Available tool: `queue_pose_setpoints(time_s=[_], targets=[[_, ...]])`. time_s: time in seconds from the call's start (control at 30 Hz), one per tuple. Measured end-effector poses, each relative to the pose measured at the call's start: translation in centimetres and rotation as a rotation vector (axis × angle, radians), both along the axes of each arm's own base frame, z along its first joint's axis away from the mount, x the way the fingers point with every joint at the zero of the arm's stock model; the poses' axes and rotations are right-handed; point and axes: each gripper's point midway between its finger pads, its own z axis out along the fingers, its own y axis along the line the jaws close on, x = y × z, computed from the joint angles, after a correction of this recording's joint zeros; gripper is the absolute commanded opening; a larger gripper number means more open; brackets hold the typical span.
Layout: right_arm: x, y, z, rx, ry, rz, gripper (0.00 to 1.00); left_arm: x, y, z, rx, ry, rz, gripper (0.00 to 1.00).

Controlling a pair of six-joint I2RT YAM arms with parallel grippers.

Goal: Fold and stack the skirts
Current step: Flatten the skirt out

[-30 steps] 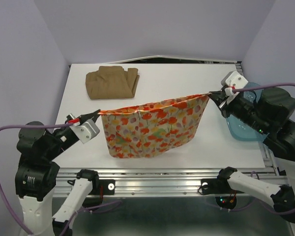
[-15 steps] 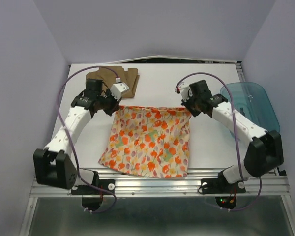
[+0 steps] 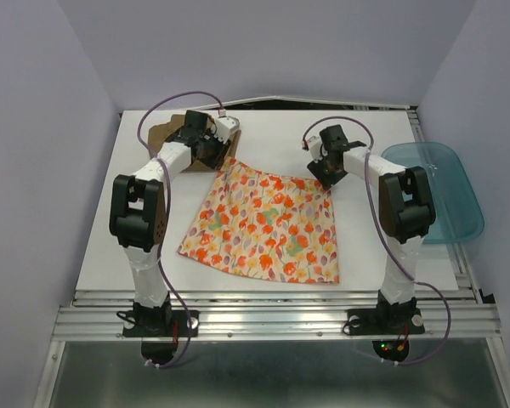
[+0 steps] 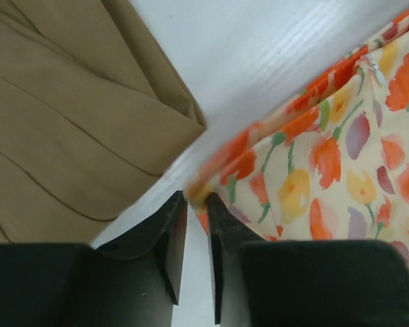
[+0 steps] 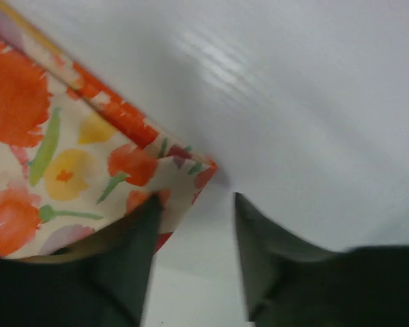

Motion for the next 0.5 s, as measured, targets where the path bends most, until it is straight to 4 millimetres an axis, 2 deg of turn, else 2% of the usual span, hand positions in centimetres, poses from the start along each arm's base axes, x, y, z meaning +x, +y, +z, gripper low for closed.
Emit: queue_pose_setpoints(time_s=[0.03,0.07,0.2,0.27,0.33,0.43,0.5], targets=[[0.3,-0.2,0.0,-0.008,0.004,-0.007,0.73,0.4,0.0,0.1,0.000,-0.006,0.013,0.61],[0.8,-0.4,0.3,-0.012,0.003,-0.025,0.79,1.0,0.2,0.7,0.002,-0.021,0.028,0.62],[3.3,-1.2,3.6,-0.003,-0.055,-0.085,0.82,2.2,0.8,3.5,0.007,-0.087,0.070,0.63],[4.3,-1.3,5.6,0.009,-0.101,-0.103,0.74,1.7,1.4,5.3,0.019,-0.112,0.088,0.63],[4.5,-1.2,7.6,0.027,-0.135,-0.100,0.66,0.6,2.0,7.0,0.027,-0.142,0.098,0.62],[3.4,-0.3,9.5,0.081,-0.137,-0.047,0.45,-2.9,2.9,9.4,0.033,-0.169,0.089,0.57],[2.6,0.5,10.3,0.123,-0.125,-0.003,0.38,-4.8,3.1,9.8,0.031,-0.174,0.072,0.54]])
